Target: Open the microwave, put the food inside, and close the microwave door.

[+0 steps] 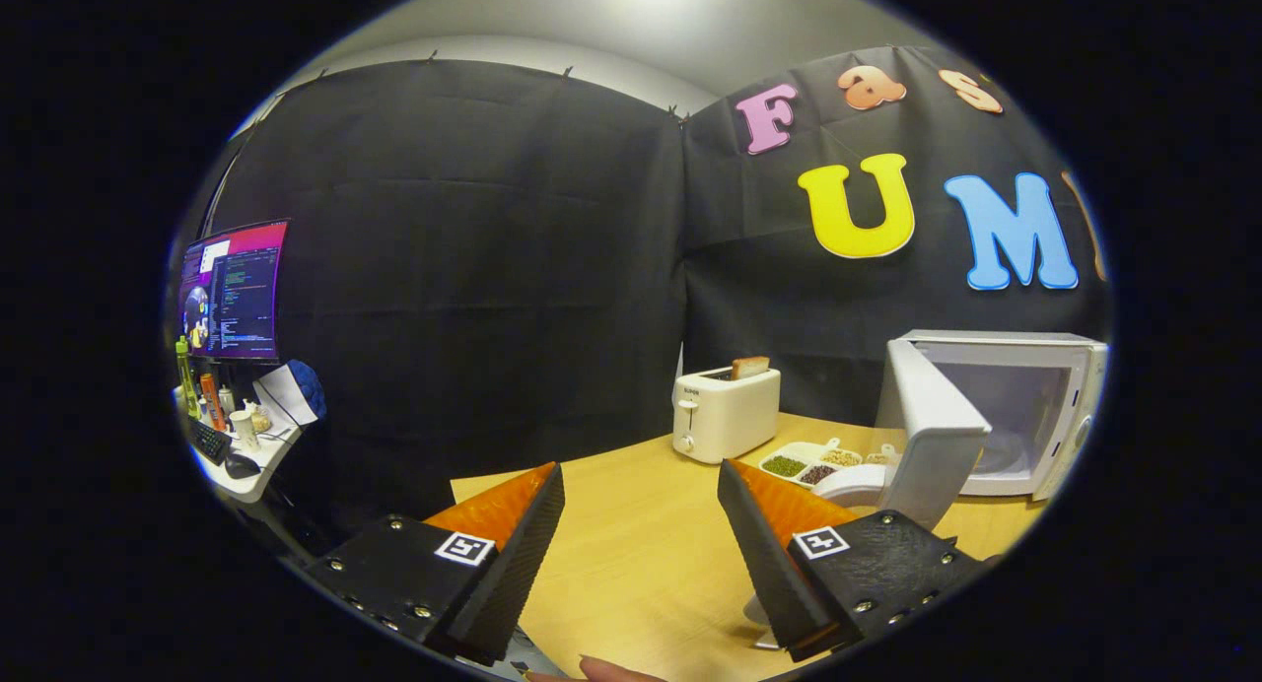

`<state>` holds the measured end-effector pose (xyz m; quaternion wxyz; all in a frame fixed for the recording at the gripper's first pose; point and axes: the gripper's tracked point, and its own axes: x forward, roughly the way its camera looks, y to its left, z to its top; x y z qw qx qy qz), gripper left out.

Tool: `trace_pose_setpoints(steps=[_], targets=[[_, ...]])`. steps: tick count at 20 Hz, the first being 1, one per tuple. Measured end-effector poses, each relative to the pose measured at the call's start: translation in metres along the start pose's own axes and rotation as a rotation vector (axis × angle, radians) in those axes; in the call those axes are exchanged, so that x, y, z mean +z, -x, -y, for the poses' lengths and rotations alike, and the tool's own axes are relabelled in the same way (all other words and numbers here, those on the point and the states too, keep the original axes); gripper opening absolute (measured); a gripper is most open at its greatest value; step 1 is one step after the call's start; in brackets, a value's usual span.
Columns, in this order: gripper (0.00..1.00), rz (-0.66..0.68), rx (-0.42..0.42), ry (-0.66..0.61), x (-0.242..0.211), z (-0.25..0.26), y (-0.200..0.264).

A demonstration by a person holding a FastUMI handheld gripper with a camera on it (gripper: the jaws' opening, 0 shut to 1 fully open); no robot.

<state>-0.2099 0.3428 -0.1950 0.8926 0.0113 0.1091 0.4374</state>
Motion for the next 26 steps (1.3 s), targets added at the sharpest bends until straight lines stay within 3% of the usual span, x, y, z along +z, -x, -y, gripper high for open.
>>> trace_pose_setpoints(steps=[6,8,10,11,12,14,15,19,26], targets=[[0.85,-0.028,-0.015,0.005,-0.023,0.012,-0.006],[0.7,-0.024,-0.063,-0.008,-0.028,0.027,-0.006],[0.45,-0.066,-0.087,-0.065,-0.04,0.038,-0.009],[0.27,-0.099,-0.069,-0.095,-0.046,0.036,-0.011],[0.25,-0.121,-0.067,-0.102,-0.055,0.035,-0.017],[0.06,-0.126,-0.102,-0.06,-0.054,0.044,-0.007],[0.02,-0.115,-0.117,-0.032,-0.05,0.046,-0.005],[0.02,-0.057,-0.203,0.062,-0.036,0.068,0.009],[0.02,-0.039,-0.309,0.033,-0.03,0.13,0.042]])
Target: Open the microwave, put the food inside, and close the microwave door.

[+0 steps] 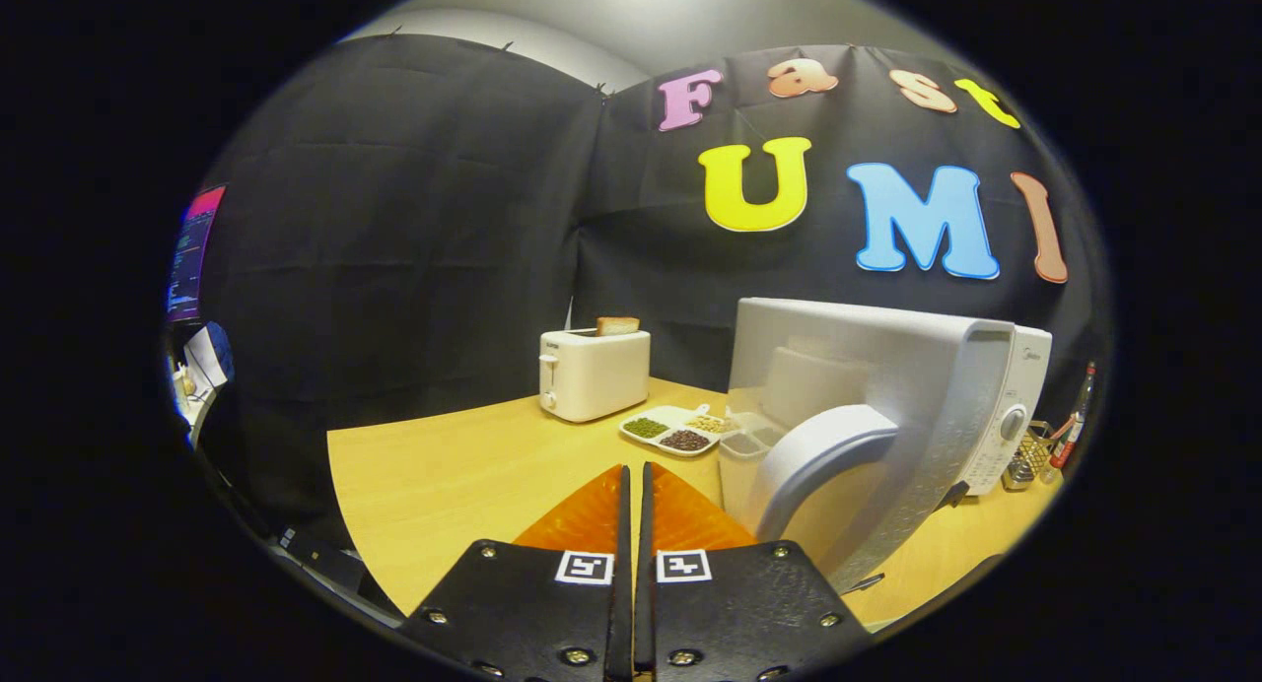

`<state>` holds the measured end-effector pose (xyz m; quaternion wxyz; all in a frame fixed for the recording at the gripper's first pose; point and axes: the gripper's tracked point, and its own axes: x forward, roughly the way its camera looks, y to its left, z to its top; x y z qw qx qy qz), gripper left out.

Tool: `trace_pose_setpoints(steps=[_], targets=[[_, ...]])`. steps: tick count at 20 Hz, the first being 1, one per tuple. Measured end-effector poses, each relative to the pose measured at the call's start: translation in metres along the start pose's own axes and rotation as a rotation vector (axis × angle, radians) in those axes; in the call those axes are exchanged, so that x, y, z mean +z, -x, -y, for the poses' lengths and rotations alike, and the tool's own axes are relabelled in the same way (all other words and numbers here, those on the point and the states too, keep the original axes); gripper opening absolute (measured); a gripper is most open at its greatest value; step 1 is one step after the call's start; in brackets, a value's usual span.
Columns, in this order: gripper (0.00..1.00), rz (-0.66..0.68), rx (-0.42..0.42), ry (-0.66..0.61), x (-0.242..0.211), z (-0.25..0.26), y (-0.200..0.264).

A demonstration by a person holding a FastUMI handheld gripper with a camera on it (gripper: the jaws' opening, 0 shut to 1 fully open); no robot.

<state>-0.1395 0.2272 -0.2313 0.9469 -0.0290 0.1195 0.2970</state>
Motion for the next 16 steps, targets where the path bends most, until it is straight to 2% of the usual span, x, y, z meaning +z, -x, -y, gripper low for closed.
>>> trace_pose_setpoints(steps=[2,6,16], targets=[[0.02,0.0,-0.027,-0.024,0.001,0.026,0.002],[0.02,0.028,-0.142,-0.016,0.011,0.093,0.005],[0.02,-0.005,-0.379,-0.101,-0.012,0.24,-0.002]])
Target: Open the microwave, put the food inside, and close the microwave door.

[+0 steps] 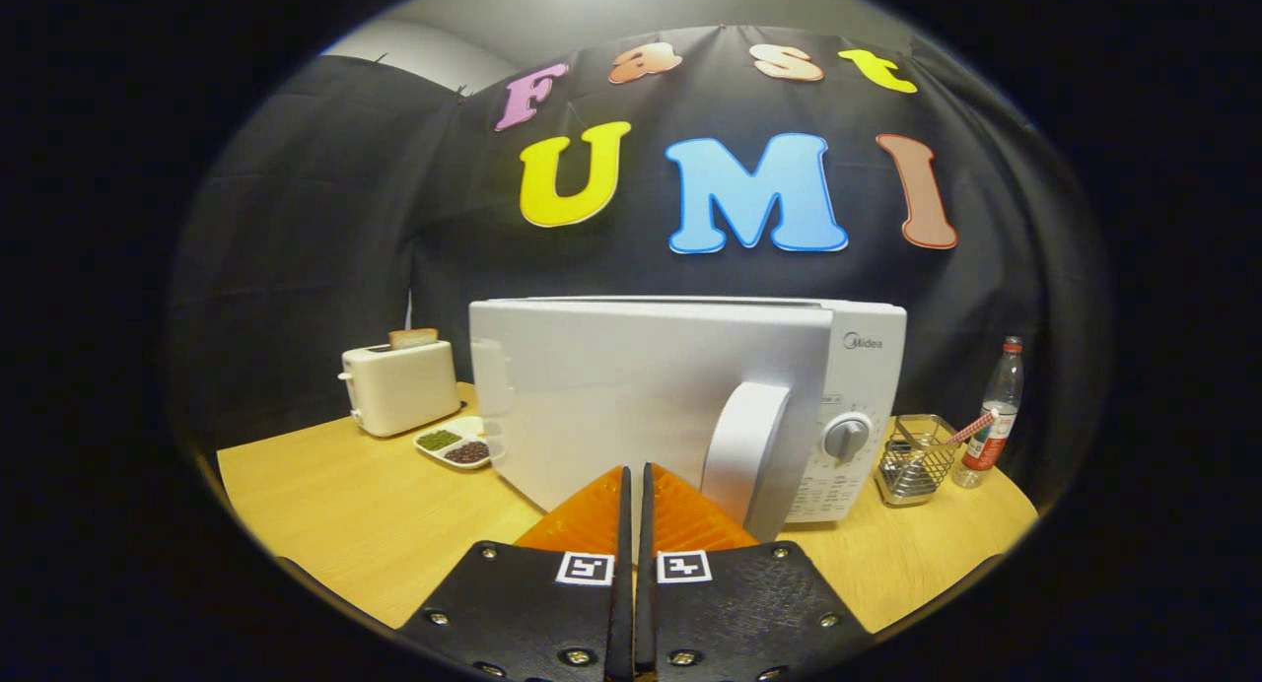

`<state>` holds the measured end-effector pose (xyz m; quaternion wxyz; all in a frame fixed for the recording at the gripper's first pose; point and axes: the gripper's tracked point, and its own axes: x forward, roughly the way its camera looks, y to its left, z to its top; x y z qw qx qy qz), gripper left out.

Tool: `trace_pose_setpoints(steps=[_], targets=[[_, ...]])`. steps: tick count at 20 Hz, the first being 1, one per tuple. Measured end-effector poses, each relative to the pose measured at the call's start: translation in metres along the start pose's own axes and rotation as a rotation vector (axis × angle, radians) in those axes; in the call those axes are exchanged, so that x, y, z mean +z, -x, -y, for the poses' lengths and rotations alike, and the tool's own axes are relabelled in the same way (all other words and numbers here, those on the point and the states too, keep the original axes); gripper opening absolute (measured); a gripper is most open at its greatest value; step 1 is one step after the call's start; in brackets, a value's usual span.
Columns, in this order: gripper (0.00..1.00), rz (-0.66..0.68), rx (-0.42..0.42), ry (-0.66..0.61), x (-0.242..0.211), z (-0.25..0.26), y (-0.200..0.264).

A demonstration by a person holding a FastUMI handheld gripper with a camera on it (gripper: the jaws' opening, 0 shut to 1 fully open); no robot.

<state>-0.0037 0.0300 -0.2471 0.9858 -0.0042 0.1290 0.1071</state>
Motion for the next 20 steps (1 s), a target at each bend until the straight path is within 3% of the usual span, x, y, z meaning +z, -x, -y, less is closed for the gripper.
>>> trace_pose_setpoints(steps=[7,16,20], targets=[[0.02,-0.041,-0.071,-0.082,-0.006,0.04,-0.044],[0.02,0.002,-0.16,-0.004,0.011,0.032,-0.087],[0.02,-0.025,-0.177,-0.066,0.008,0.039,-0.098]])
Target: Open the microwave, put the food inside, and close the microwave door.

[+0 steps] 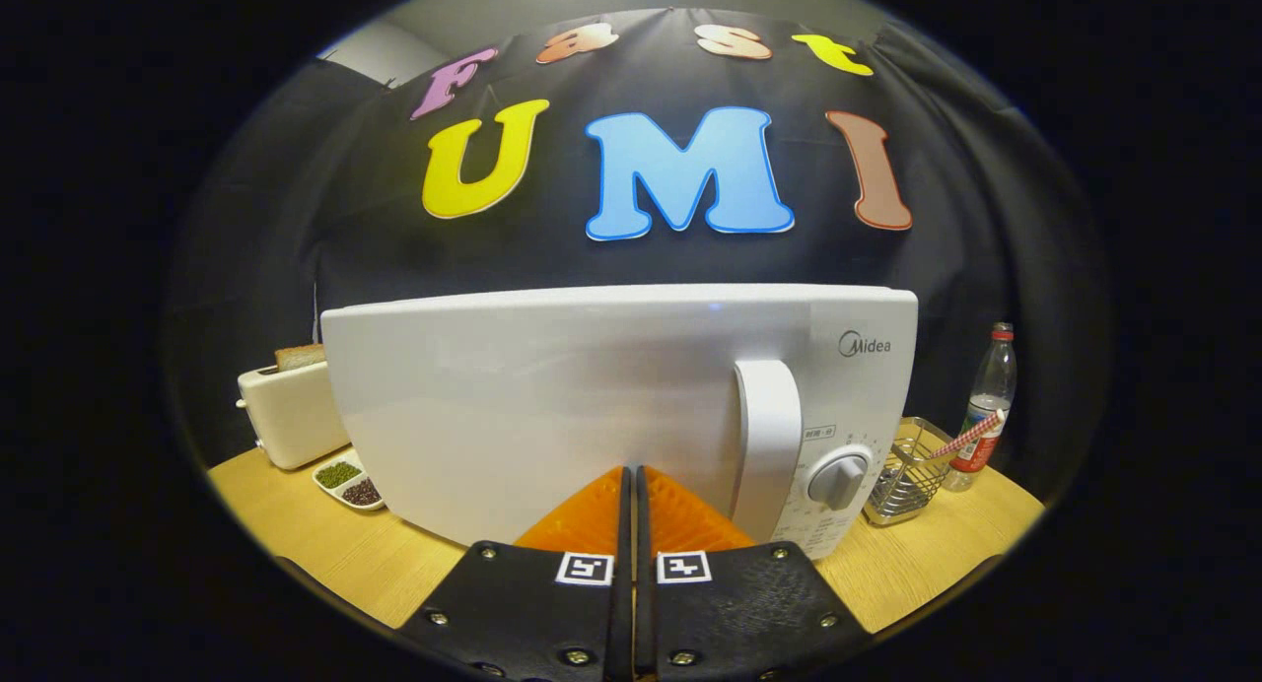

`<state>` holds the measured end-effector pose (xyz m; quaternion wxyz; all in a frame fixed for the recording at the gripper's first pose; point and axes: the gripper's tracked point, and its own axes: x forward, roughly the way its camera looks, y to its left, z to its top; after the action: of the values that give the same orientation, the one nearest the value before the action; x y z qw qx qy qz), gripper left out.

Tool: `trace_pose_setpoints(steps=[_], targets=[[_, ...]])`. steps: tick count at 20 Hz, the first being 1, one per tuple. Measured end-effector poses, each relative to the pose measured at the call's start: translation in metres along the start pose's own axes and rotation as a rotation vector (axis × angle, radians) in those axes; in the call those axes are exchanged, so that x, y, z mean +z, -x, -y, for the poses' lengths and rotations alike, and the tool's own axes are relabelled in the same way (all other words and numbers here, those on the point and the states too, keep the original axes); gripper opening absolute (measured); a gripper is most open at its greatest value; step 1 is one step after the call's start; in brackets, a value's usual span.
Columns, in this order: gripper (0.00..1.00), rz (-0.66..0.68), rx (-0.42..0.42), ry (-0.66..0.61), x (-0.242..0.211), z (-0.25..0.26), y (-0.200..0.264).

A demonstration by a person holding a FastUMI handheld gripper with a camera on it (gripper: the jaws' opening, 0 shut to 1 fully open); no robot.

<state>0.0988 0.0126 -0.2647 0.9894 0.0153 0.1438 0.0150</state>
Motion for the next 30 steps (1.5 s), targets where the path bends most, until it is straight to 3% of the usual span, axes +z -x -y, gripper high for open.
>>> trace_pose_setpoints(steps=[6,8,14,21,24,30], targets=[[0.03,-0.041,-0.007,0.034,-0.001,-0.001,0.005],[0.03,-0.083,0.019,-0.018,0.0,-0.005,0.019],[0.03,0.019,0.002,0.021,0.055,-0.014,0.085],[0.04,0.152,0.071,-0.004,0.164,-0.043,0.17],[0.04,0.212,0.091,0.004,0.197,-0.042,0.187],[0.04,0.329,0.025,0.078,0.239,-0.015,0.191]])
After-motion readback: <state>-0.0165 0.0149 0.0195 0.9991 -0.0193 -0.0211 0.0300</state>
